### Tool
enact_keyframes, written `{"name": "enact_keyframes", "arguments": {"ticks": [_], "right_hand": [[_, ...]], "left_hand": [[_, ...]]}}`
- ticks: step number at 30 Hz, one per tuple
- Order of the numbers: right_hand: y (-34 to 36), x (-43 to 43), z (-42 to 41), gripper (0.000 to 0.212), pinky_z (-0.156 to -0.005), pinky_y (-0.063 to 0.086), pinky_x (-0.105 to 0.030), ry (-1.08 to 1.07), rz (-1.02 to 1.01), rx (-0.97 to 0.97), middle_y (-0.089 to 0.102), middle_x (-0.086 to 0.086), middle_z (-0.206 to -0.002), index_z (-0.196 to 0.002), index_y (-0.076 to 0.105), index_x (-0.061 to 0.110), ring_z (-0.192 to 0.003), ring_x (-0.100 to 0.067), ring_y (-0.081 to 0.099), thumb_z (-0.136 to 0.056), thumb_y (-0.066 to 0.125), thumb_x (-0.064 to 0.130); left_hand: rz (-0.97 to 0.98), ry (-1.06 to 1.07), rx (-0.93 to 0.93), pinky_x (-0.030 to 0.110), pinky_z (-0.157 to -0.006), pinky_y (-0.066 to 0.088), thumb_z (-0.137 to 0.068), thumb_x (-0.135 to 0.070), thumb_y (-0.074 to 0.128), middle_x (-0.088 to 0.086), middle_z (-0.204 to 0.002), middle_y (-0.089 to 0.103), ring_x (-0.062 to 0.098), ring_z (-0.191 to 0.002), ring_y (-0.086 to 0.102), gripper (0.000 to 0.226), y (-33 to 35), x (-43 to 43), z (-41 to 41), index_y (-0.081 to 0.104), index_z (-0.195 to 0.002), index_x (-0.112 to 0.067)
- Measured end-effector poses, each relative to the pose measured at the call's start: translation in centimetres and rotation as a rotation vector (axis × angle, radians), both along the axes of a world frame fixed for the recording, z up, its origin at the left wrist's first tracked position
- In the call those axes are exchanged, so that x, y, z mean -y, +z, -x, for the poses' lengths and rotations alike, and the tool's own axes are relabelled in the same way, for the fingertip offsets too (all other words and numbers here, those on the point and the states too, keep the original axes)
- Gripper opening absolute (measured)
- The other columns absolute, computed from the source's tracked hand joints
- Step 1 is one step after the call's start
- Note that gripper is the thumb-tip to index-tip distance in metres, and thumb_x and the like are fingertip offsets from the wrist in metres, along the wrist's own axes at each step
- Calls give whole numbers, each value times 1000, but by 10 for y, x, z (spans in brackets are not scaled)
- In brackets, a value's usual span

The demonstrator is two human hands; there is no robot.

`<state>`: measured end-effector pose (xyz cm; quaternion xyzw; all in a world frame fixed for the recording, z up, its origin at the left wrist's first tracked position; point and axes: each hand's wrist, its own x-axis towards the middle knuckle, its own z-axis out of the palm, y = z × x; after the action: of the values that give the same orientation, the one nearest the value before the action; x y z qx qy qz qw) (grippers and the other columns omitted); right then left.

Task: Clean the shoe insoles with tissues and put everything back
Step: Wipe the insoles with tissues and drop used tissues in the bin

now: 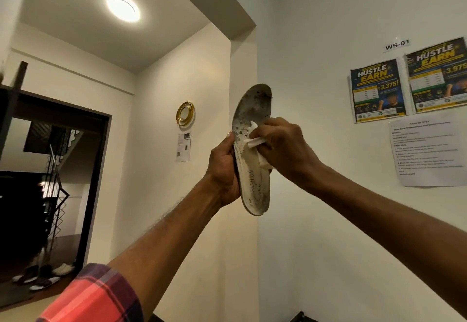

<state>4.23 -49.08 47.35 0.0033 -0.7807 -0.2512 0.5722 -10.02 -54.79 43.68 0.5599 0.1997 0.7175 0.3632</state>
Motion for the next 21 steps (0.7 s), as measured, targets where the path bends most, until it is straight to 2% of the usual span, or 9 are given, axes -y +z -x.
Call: {"name": "enact_keyframes", "arguments": {"ticks": [2, 4, 6, 9, 11, 13, 15, 17, 21], "right_hand": [[6, -2, -2, 16, -69, 55, -22, 14, -18, -32, 71, -11, -96, -96, 76, 4, -82, -22, 66, -82, 79, 11], [17, -5, -7, 14, -68, 59, -31, 43, 8, -168, 71, -12, -94, -96, 76, 5, -80, -22, 67, -83, 78, 10], [23, -5, -8, 14, -68, 59, -34, 23, -8, -175, 71, -12, -94, -96, 76, 4, -80, -23, 66, -83, 77, 9], [24, -1, -8, 15, -70, 56, -26, -37, -84, -65, 71, -12, -97, -98, 76, 4, -83, -23, 67, -84, 76, 9], [34, -3, -13, 14, -70, 52, -22, -13, -43, -184, 71, -13, -95, -97, 76, 3, -81, -22, 67, -84, 76, 7], [42, -3, -18, 14, -68, 53, -24, 10, -8, -270, 71, -14, -93, -96, 76, 2, -79, -22, 67, -82, 77, 6], [41, -1, -15, 16, -69, 54, -26, -21, -53, -179, 71, -13, -94, -98, 76, 3, -81, -22, 66, -82, 78, 6], [38, 0, -11, 17, -70, 52, -22, -31, -92, -125, 71, -13, -96, -99, 76, 4, -83, -21, 66, -82, 78, 6], [51, -5, -15, 15, -67, 51, -17, 33, 8, -337, 71, -11, -91, -97, 76, 3, -77, -18, 66, -84, 77, 12]], "left_hand": [[-1, -14, -4, 54, -99, 49, -103, -58, 30, 20, -121, 67, 37, -103, 64, 61, 1, 2, -1, 61, -137, -17], [11, -33, -6, 53, -96, 50, -102, -60, 31, 22, -121, 65, 36, -100, 64, 64, 1, 4, -3, 60, -137, -15], [24, -44, 0, 52, -94, 51, -102, -60, 32, 22, -120, 64, 35, -99, 64, 66, 1, 4, -5, 59, -139, -13], [20, -47, -1, 51, -94, 51, -102, -60, 31, 21, -114, 68, 34, -96, 65, 65, 2, 5, -5, 63, -132, -12], [39, -58, -23, 48, -90, 52, -102, -60, 30, 20, -108, 69, 33, -93, 66, 65, 1, 6, -6, 67, -124, -12], [68, -69, -37, 46, -88, 52, -101, -61, 29, 19, -106, 69, 32, -92, 65, 67, -1, 7, -8, 68, -122, -11], [76, -72, -41, 46, -88, 52, -101, -62, 30, 21, -109, 67, 33, -94, 65, 68, -2, 5, -9, 66, -126, -10], [70, -74, -43, 47, -89, 52, -101, -61, 31, 21, -111, 67, 33, -95, 65, 68, -3, 5, -10, 65, -128, -9], [93, -83, -64, 45, -88, 52, -100, -62, 30, 18, -109, 67, 31, -94, 65, 67, -4, 7, -13, 66, -126, -11]]}}
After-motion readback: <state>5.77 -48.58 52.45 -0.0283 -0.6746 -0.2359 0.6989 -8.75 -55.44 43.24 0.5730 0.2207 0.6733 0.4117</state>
